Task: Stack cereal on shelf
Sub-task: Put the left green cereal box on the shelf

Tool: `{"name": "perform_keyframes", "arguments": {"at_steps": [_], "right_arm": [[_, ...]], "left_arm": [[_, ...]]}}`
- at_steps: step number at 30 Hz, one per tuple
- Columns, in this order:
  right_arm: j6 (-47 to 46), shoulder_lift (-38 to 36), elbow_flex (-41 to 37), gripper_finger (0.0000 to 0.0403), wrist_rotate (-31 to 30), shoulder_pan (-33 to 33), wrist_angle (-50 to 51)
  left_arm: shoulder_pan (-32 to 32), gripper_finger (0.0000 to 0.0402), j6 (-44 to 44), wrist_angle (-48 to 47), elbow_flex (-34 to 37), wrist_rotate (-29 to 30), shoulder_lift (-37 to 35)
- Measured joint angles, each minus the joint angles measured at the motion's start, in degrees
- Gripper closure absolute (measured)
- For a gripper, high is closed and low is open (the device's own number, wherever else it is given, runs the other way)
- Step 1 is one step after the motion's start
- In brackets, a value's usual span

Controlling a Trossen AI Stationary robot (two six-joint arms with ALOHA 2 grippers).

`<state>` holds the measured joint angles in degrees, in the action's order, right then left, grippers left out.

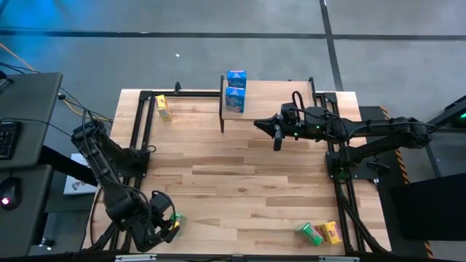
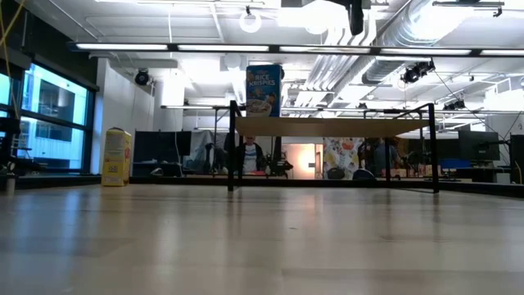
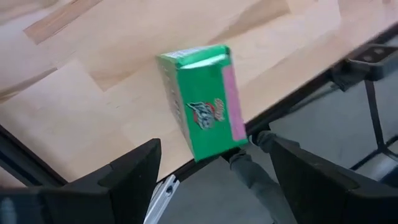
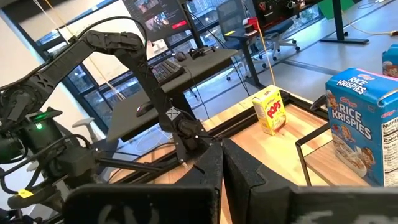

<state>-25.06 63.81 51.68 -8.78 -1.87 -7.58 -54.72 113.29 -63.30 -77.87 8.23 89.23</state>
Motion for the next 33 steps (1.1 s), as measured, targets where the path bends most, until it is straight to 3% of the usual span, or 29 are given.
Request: {"name": "perform_keyframes", "arguments": {"at_steps": [11,33], "right_arm": [[0.01,0.0,0.0,0.0402,-0.42,-0.01,1.64],[1.09,0.0,0.0,0.0402,-2.99,-0.02,2.51]], "left_arm": [[3.39,0.0106,4.85,0.8,2.91,-6.19,0.02],[3.71,0.0106,6.63,3.02,4.11,-2.61,0.25]]}}
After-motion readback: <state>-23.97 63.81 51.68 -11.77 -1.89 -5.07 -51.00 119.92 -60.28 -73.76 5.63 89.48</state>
